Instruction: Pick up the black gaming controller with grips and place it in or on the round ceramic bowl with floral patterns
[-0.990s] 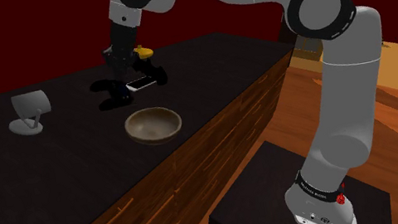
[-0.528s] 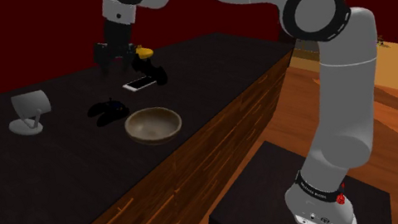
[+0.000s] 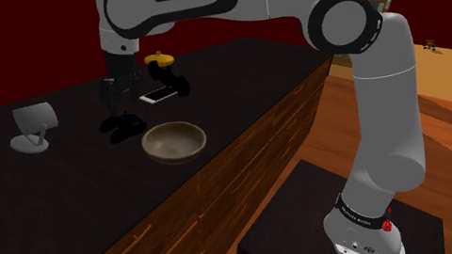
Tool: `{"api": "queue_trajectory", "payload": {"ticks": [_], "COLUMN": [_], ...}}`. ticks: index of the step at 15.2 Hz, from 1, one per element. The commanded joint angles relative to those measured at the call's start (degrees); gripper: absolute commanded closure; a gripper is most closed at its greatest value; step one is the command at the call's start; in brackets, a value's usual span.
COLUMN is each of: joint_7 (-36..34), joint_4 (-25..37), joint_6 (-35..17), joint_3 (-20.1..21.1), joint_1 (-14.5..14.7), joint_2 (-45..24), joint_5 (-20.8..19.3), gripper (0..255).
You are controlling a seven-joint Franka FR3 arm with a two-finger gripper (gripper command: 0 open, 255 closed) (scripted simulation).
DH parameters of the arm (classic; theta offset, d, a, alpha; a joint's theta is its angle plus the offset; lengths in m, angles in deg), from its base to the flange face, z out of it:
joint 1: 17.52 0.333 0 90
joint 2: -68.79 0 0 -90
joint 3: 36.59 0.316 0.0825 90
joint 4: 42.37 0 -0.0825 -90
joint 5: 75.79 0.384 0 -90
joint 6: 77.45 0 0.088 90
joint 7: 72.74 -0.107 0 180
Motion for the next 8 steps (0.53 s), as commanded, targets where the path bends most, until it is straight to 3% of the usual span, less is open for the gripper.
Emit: {"api": "queue_trajectory", "payload": {"ticks": [1, 8], "joint_7": [-0.02, -0.07], "joint_4": [-1.17, -2.61], "joint_6": [-1.39, -3.18], "joint_3": [0.02, -0.01], "joint_1": [0.14, 0.21], "joint_2": [-0.24, -0.6], "joint_5": [-0.17, -0.27], "gripper": [0, 0]}}
